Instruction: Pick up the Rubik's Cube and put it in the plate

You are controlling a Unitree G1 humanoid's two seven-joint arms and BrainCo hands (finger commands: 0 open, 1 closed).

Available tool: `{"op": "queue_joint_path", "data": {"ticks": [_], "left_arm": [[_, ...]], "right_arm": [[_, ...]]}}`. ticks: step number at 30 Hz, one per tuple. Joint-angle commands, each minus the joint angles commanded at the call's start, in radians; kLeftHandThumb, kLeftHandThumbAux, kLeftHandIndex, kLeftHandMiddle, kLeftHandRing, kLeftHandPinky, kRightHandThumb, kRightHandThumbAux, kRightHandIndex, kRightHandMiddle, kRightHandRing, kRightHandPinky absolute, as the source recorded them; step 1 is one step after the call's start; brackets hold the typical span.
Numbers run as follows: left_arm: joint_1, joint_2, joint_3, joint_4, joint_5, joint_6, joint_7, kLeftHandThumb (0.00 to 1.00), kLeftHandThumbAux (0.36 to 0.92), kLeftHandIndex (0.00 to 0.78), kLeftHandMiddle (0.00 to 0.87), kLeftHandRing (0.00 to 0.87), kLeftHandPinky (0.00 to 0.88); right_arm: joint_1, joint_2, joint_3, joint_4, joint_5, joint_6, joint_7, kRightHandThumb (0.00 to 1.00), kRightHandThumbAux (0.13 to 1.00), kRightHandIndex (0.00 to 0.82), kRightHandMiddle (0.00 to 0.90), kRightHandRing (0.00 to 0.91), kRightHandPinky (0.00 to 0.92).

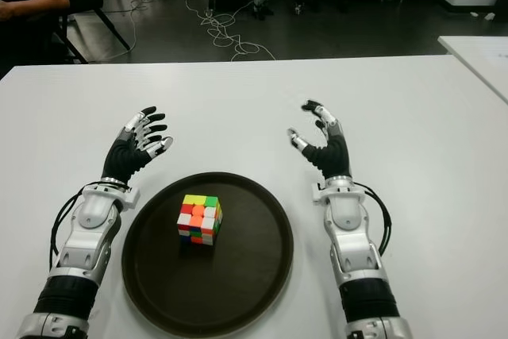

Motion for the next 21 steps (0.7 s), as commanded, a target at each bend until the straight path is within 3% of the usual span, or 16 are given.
{"op": "queue_joint_path", "data": {"ticks": [21], "left_arm": [[0.004,0.008,0.000,-0.006,0.007,0.007,0.022,0.085,0.752,0.096,0.179,0.182,0.202]], "right_arm": [[-0.018,0.015,-0.011,0.024,0.003,-0.027,-0.017,0.000,0.844,0.032,0.097,0.074,0.063]]}}
